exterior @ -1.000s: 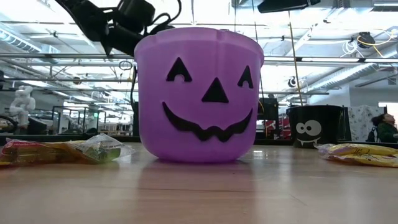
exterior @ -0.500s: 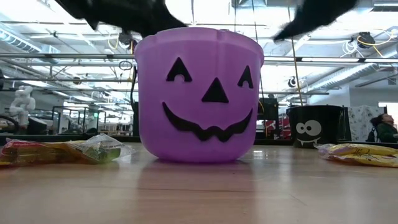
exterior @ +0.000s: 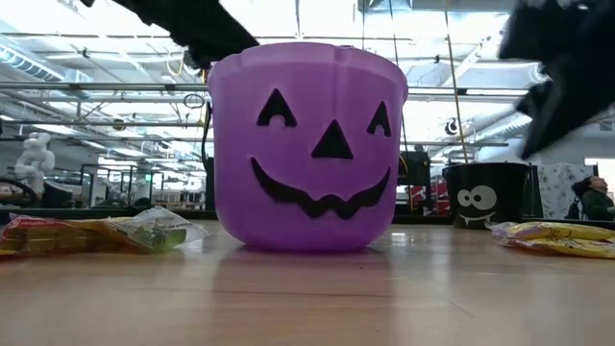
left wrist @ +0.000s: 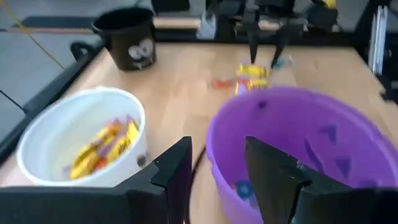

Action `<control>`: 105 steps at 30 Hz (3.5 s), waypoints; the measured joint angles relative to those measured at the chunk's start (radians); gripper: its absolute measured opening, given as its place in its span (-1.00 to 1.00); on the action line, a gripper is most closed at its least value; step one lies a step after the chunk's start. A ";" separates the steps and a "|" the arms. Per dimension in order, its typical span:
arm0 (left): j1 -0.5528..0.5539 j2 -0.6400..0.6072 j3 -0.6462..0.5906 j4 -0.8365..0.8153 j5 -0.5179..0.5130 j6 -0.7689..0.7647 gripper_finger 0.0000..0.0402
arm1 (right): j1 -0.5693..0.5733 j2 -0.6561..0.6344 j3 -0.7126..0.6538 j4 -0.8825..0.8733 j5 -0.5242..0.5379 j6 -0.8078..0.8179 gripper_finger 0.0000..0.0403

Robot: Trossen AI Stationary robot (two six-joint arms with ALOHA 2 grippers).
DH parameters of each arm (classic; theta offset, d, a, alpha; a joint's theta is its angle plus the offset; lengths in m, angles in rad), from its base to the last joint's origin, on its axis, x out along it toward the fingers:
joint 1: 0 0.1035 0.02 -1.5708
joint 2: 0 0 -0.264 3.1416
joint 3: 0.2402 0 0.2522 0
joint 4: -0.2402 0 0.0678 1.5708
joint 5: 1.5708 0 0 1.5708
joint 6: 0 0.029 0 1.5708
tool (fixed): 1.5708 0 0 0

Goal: Sort candy by brand, put in halloween buckets
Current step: Put the blue gummy into the violet bucket

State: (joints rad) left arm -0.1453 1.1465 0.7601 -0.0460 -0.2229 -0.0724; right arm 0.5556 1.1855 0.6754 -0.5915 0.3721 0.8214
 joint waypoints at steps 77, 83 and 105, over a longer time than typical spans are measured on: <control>-0.092 0.000 0.000 -0.037 -0.015 -0.050 -0.23 | 0.168 -0.052 -0.017 0.696 1.165 -0.357 -0.91; -0.092 0.000 0.000 -0.038 -0.016 -0.052 -0.23 | 0.001 -0.079 -0.016 0.844 0.833 -0.602 -0.91; -0.092 0.000 0.000 -0.042 -0.018 -0.054 -0.23 | -0.119 -0.074 -0.016 0.881 0.179 -1.613 -0.91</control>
State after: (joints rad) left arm -0.2371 1.1469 0.7601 -0.0879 -0.2405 -0.1262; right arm 0.4362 1.1114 0.6594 0.2895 0.5509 -0.7919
